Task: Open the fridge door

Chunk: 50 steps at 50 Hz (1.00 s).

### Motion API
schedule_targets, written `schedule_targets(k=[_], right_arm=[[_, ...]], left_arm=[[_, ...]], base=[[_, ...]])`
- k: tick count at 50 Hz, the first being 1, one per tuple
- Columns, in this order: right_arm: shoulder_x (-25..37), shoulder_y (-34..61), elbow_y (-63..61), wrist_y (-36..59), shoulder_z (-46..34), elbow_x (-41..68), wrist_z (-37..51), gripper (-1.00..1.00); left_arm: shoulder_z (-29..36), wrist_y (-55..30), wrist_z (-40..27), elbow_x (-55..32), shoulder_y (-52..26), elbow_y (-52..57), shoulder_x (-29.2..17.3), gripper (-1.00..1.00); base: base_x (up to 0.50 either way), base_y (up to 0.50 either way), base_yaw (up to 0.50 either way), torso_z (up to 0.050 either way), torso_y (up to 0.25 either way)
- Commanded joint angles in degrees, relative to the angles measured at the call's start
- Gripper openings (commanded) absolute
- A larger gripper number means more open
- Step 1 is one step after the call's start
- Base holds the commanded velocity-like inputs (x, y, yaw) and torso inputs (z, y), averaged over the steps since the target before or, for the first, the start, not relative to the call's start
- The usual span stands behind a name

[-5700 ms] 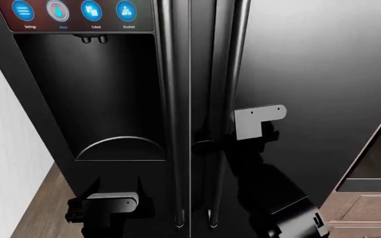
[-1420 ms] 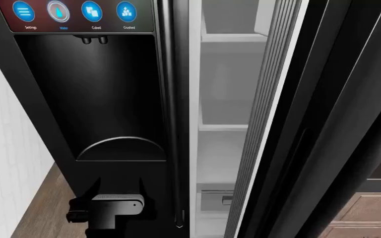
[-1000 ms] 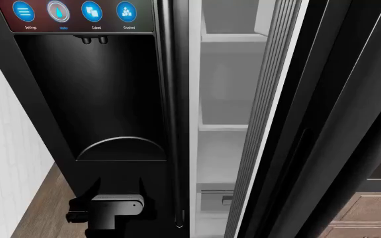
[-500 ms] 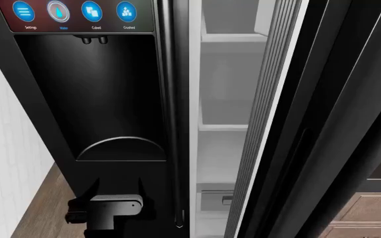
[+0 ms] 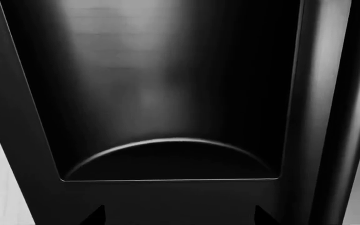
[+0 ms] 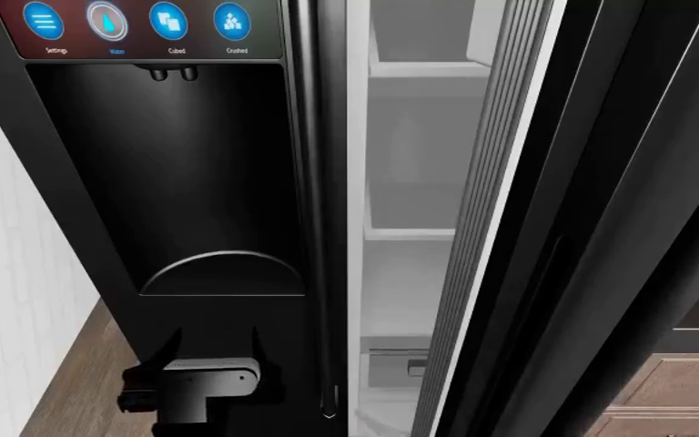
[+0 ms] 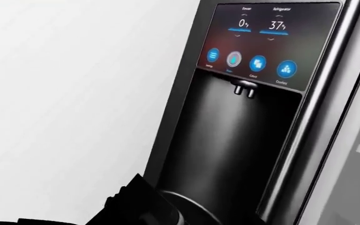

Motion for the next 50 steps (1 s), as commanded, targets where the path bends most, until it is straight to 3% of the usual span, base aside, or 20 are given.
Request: schedule_targets(k=[1,11,23,29,36,46,50], right_arm=[[-8.0,9.7,0.0,12.7,-4.5,-4.5,-5.4,1.0],[-8.0,14.7,0.0,19.9,-10.8,-6.5,-3.7,1.0],[-8.0,20.8,0.0,26.4,-11.8,0.4,4.9,1.0],[-8.0,21.0,0.0,27.5,-16.8,-1.1,6.2,1.0],[-8.0,28.6,0.0,35.8,-25.0,0.1,10.6,1.0],[-7.9,43.3,0.0,48.3,-28.1,13.0,25.8,1.0],[-6.2,54.6,0.0,54.1,-25.0,32.8,41.2,1.0]], left_arm=[[-1.2,0.9,1.6,0.0,0.0,-0.7,0.9,1.0],[-1.2,0.9,1.8,-0.4,-0.8,-1.4,0.9,1.0],[-1.4,0.6,0.1,0.4,-0.7,-1.6,0.9,1.0],[-1.4,0.5,-0.4,0.4,-0.1,-0.9,0.8,1.0],[-1.4,0.7,-0.5,0.3,-0.1,-1.1,0.7,1.0],[-1.3,0.9,-0.7,0.4,-0.2,-1.3,0.6,1.0],[-1.3,1.0,-0.6,0.1,-0.2,-1.2,0.6,1.0]], base=[[0.0,0.0,0.0,0.0,0.0],[0.0,0.0,0.0,0.0,0.0],[0.0,0.0,0.0,0.0,0.0],[0.0,0.0,0.0,0.0,0.0],[0.0,0.0,0.0,0.0,0.0],[0.0,0.0,0.0,0.0,0.0],[0.0,0.0,0.0,0.0,0.0]])
